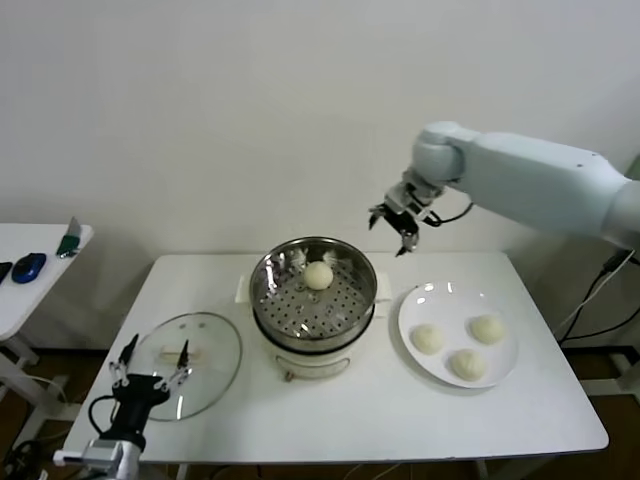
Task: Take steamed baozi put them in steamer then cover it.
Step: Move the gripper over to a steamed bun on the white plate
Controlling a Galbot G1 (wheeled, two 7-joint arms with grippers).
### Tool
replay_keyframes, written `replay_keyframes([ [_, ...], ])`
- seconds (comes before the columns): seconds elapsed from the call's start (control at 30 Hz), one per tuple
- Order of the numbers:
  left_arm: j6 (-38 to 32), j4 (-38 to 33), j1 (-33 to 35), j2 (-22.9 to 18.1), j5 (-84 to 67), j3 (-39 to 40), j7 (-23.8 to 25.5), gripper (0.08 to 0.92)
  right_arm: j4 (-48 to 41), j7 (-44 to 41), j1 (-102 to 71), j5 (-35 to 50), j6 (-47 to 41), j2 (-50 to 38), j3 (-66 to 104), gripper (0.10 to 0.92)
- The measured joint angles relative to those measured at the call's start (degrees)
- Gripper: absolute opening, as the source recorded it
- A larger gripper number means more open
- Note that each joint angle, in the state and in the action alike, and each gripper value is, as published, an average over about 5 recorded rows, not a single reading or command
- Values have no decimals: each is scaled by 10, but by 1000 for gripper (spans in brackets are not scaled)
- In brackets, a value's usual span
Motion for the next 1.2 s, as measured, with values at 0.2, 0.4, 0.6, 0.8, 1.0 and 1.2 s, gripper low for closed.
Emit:
replay_keyframes([
  [0.2, 2, -3, 3, 0, 0, -3, 0, 823, 5, 5, -54, 17, -53, -44, 6, 823],
  [0.4, 4, -1, 3, -1, -1, -4, -1, 823, 1, -2, -115, 9, -77, -61, 28, 823],
  [0.6, 4, 2, 5, -5, 0, -3, -1, 823, -16, -15, -170, -18, -83, -61, 53, 823],
  [0.8, 4, 3, 9, -6, -1, -5, -2, 823, -43, -20, -219, -45, -82, -52, 86, 823],
  [1.0, 5, 5, 12, -7, -5, -5, -2, 823, -73, -23, -256, -62, -77, -40, 117, 823],
  [1.2, 6, 6, 10, -10, -4, -3, -2, 823, -101, -25, -284, -75, -72, -24, 143, 823],
])
